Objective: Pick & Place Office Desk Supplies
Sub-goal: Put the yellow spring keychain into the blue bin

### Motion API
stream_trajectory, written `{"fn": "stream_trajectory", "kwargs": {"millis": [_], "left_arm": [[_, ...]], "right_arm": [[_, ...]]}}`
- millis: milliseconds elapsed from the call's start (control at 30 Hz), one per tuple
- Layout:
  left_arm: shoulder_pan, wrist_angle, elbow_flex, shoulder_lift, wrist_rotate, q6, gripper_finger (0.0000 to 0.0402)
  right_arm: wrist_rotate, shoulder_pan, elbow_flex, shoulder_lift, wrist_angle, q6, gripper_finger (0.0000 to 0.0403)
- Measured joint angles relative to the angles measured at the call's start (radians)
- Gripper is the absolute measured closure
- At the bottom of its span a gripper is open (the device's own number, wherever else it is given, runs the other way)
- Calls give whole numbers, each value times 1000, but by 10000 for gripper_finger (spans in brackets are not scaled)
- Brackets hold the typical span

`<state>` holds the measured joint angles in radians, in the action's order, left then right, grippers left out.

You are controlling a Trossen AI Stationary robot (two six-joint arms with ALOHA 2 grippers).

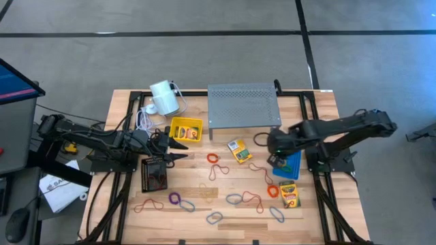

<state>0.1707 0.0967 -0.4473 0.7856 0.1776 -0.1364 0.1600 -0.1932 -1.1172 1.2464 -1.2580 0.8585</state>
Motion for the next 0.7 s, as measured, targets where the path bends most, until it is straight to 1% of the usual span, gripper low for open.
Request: {"fn": "stream_trajectory", "kwargs": {"millis": [100, 267, 333, 467, 567, 700], "left_arm": [[0, 0, 0, 0, 0, 0, 270], [0, 0, 0, 0, 0, 0, 270], [0, 0, 0, 0, 0, 0, 270], [0, 0, 0, 0, 0, 0, 270], [0, 0, 0, 0, 0, 0, 270], [0, 0, 0, 0, 0, 0, 270]], "right_arm": [[9, -65, 13, -34, -65, 105, 387], [16, -164, 121, -77, -57, 261, 388], [9, -195, 181, -85, -16, 311, 388], [-11, -235, 300, -89, 146, 354, 388], [-22, -237, 372, -87, 244, 355, 388], [-36, -222, 443, -87, 312, 372, 388]]}}
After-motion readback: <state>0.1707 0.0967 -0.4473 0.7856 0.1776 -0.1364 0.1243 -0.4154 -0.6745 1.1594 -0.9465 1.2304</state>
